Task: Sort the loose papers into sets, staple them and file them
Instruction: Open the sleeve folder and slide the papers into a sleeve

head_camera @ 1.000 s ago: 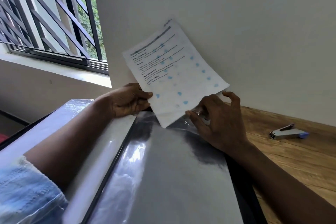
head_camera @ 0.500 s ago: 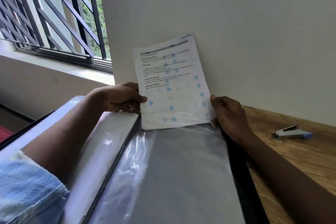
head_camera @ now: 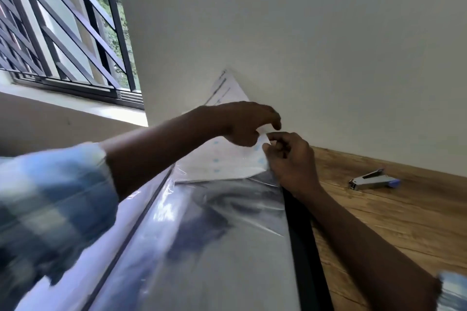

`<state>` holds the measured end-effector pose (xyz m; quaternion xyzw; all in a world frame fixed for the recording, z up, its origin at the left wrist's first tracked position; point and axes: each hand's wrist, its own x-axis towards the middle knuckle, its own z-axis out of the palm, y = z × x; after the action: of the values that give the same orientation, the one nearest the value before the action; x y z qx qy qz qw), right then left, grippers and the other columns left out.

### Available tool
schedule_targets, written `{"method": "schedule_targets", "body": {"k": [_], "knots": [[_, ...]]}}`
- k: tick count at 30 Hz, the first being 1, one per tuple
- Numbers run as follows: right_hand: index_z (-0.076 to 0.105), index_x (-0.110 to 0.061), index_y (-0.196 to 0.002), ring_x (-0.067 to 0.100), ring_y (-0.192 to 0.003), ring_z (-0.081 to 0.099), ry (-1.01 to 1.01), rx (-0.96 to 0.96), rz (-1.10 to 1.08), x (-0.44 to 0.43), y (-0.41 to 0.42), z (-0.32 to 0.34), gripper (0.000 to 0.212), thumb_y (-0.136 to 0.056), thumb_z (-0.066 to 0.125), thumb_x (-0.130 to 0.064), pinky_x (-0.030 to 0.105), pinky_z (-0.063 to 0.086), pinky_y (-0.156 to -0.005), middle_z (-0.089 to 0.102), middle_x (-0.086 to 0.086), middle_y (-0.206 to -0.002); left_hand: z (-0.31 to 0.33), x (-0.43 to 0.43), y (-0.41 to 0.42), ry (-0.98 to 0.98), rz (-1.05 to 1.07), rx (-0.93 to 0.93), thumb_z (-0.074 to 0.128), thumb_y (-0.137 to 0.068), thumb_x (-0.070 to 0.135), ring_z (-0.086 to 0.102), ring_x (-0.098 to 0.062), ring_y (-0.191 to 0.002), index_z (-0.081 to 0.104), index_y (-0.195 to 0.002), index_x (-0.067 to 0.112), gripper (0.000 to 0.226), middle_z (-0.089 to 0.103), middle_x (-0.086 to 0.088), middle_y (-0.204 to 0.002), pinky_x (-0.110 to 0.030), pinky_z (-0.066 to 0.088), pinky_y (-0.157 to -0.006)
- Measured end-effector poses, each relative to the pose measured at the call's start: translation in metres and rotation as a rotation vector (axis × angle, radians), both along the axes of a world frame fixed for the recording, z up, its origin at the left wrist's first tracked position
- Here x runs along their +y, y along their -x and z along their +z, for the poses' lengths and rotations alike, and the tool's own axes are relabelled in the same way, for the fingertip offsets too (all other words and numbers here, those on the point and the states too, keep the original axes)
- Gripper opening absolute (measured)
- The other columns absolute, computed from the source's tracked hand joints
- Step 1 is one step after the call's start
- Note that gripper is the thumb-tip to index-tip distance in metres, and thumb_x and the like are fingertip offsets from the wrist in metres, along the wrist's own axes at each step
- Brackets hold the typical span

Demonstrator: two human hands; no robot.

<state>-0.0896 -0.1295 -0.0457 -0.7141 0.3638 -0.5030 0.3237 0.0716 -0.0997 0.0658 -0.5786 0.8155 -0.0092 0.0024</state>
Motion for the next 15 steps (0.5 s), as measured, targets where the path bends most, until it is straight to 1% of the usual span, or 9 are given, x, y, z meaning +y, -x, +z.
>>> {"method": "schedule_targets", "body": {"k": [1, 2, 4, 5, 7, 9, 10, 13, 15], "knots": [[0.073, -0.022, -0.1, 0.008, -0.079, 0.065, 0.013, 0.01, -0.014, -0.001, 0.001, 0.0, 0.013, -0.088, 0.078, -0.018, 0.018, 0.047, -0.07, 0.069, -0.002, -0.087, 0.005, -0.008, 0.007, -0.119, 0.042, -0.054, 0.053, -0.086, -0.001, 0.062, -0.021, -0.121, 0.057, -0.139, 0.022, 0.059, 0.064, -0.004, -0.137, -0.042, 0.052, -0.1], [0.073, -0.02, -0.099, 0.007, -0.078, 0.064, 0.017, 0.019, -0.017, -0.001, 0.0, -0.001, 0.013, -0.087, 0.078, -0.019, 0.017, 0.045, -0.068, 0.068, -0.001, -0.087, 0.01, -0.014, 0.012, -0.228, 0.089, -0.077, 0.052, -0.087, -0.001, 0.071, -0.02, -0.102, 0.06, -0.134, 0.019, 0.052, 0.074, -0.005, -0.114, -0.042, 0.058, -0.091], [0.072, -0.019, -0.098, 0.008, -0.072, 0.06, -0.003, 0.008, -0.002, -0.002, 0.0, -0.001, 0.013, -0.087, 0.079, -0.021, 0.02, 0.044, -0.066, 0.063, -0.002, -0.082, 0.018, -0.023, 0.019, -0.364, 0.145, -0.056, 0.05, -0.092, -0.003, 0.072, -0.009, -0.07, 0.064, -0.125, 0.01, 0.038, 0.074, 0.007, -0.071, -0.036, 0.063, -0.074], [0.071, -0.021, -0.096, 0.011, -0.069, 0.058, -0.012, -0.024, 0.007, -0.002, -0.001, -0.001, 0.011, -0.088, 0.078, -0.023, 0.023, 0.045, -0.065, 0.059, -0.003, -0.079, 0.022, -0.026, 0.018, -0.382, 0.145, -0.038, 0.051, -0.094, -0.003, 0.071, -0.006, -0.063, 0.066, -0.123, 0.007, 0.034, 0.071, 0.012, -0.061, -0.033, 0.062, -0.07], [0.064, -0.028, -0.091, 0.022, -0.065, 0.06, -0.023, -0.131, 0.019, 0.0, 0.0, 0.002, 0.013, -0.088, 0.076, -0.033, 0.035, 0.05, -0.059, 0.055, 0.004, -0.073, 0.026, -0.03, 0.014, -0.409, 0.143, 0.0, 0.054, -0.097, -0.003, 0.071, -0.004, -0.064, 0.069, -0.125, 0.006, 0.033, 0.07, 0.018, -0.059, -0.029, 0.061, -0.067], [0.057, -0.031, -0.09, 0.032, -0.062, 0.064, -0.018, -0.216, 0.036, 0.001, 0.0, 0.004, 0.018, -0.089, 0.07, -0.044, 0.046, 0.055, -0.06, 0.059, 0.013, -0.074, 0.026, -0.031, 0.007, -0.479, 0.15, 0.077, 0.061, -0.098, -0.001, 0.074, -0.012, -0.076, 0.073, -0.123, 0.009, 0.03, 0.074, 0.018, -0.069, -0.032, 0.061, -0.07], [0.056, -0.03, -0.091, 0.033, -0.061, 0.064, 0.0, -0.247, 0.057, 0.003, 0.0, 0.005, 0.018, -0.091, 0.067, -0.045, 0.049, 0.056, -0.061, 0.061, 0.016, -0.074, 0.024, -0.03, 0.005, -0.511, 0.152, 0.113, 0.063, -0.099, 0.001, 0.075, -0.015, -0.081, 0.075, -0.119, 0.012, 0.027, 0.075, 0.017, -0.074, -0.033, 0.062, -0.073], [0.056, -0.024, -0.091, 0.036, -0.063, 0.06, 0.039, -0.296, 0.115, 0.004, -0.002, 0.007, 0.018, -0.093, 0.062, -0.041, 0.054, 0.053, -0.062, 0.059, 0.021, -0.072, 0.015, -0.028, 0.003, -0.535, 0.17, 0.168, 0.066, -0.098, 0.004, 0.074, -0.017, -0.084, 0.079, -0.103, 0.02, 0.021, 0.075, 0.012, -0.075, -0.034, 0.063, -0.079], [0.056, -0.026, -0.09, 0.041, -0.068, 0.059, 0.043, -0.294, 0.133, 0.002, -0.002, 0.005, 0.016, -0.091, 0.062, -0.041, 0.057, 0.052, -0.064, 0.058, 0.023, -0.076, 0.01, -0.026, 0.006, -0.527, 0.169, 0.186, 0.067, -0.096, 0.002, 0.073, -0.015, -0.08, 0.078, -0.082, 0.032, 0.035, 0.075, 0.005, -0.073, -0.03, 0.062, -0.077]]}}
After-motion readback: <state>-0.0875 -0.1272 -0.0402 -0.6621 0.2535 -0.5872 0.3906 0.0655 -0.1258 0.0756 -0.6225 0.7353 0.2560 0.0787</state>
